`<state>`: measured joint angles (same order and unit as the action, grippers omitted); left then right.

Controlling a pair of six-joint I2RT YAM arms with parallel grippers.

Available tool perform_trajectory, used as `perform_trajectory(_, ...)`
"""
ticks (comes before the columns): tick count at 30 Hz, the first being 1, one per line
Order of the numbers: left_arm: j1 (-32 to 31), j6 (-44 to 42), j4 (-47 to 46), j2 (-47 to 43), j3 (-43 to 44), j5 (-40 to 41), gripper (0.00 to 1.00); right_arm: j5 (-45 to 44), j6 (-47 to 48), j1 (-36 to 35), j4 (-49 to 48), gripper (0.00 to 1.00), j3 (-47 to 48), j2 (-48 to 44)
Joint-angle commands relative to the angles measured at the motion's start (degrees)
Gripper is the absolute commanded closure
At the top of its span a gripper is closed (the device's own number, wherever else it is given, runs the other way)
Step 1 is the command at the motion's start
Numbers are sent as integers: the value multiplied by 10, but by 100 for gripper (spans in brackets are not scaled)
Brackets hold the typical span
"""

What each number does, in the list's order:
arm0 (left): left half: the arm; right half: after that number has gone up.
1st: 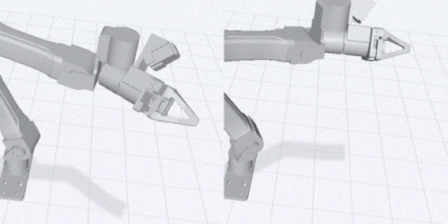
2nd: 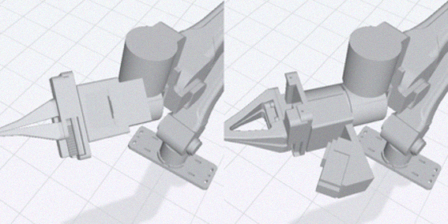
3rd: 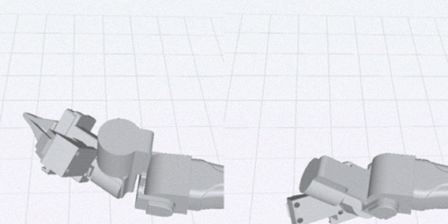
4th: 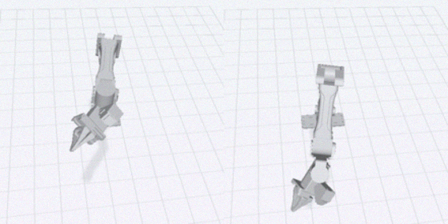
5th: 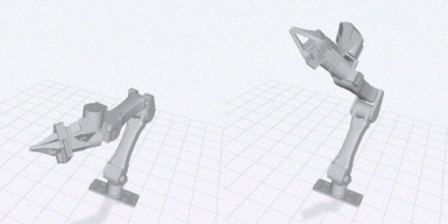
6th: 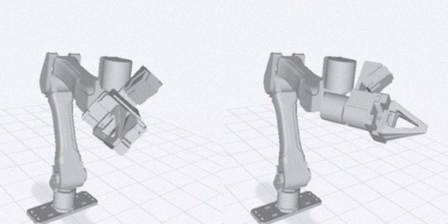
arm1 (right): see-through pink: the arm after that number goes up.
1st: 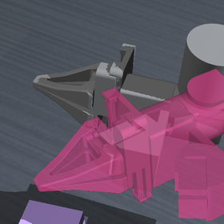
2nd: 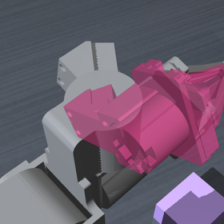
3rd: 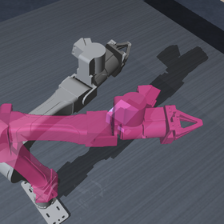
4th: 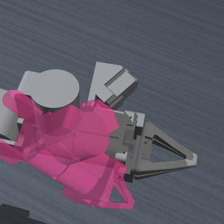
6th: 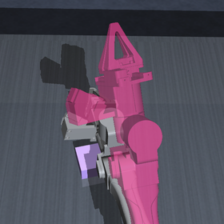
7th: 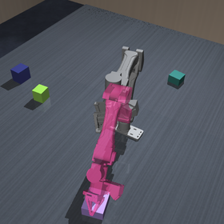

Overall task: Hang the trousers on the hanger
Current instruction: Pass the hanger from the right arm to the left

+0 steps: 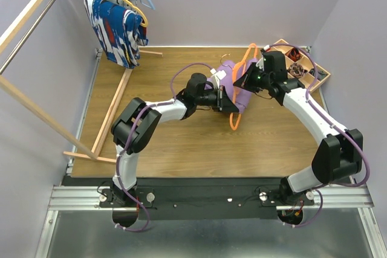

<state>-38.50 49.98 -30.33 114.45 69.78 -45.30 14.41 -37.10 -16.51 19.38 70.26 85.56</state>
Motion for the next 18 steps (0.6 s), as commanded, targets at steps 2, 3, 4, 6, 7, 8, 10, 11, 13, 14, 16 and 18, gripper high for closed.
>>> perform_trajectory(2, -7, -39, 5, -25, 44, -20, 100, -4, -3, -2, -18, 99, -2, 3)
perform_trajectory(3, -7, -47, 24, -27, 50, -13, 100, 2, -3, -2, -18, 99, -2, 2)
perform_trajectory(4, -4, -56, 70, -29, 66, 6, 100, 2, -5, -2, -17, 99, -2, 0)
perform_trajectory(6, -3, -84, 121, -37, 84, 33, 100, -6, -8, -2, -16, 97, -7, -7)
perform_trajectory(7, 1, -93, 156, -41, 97, 55, 100, -11, -11, -2, -15, 94, -10, -16)
perform_trajectory(8, 2, -98, 169, -51, 102, 67, 100, -18, -11, -2, -13, 92, -12, -21)
perform_trajectory(10, 4, -111, 208, -61, 114, 105, 100, -37, -12, -2, -7, 92, -14, -35)
perform_trajectory(11, 4, -120, 225, -70, 121, 121, 100, -46, -13, -2, -4, 92, -14, -41)
perform_trajectory(13, 4, -145, 270, -80, 132, 165, 100, -75, -16, -2, 3, 92, -14, -51)
perform_trajectory(14, 4, -153, 283, -89, 141, 180, 100, -87, -17, -2, 4, 92, -13, -62)
perform_trajectory(16, 4, -179, 332, -95, 149, 224, 100, -124, -17, -1, 8, 92, -10, -73)
perform_trajectory(18, 4, -196, 367, -99, 165, 255, 100, -167, -17, -1, 11, 92, -7, -90)
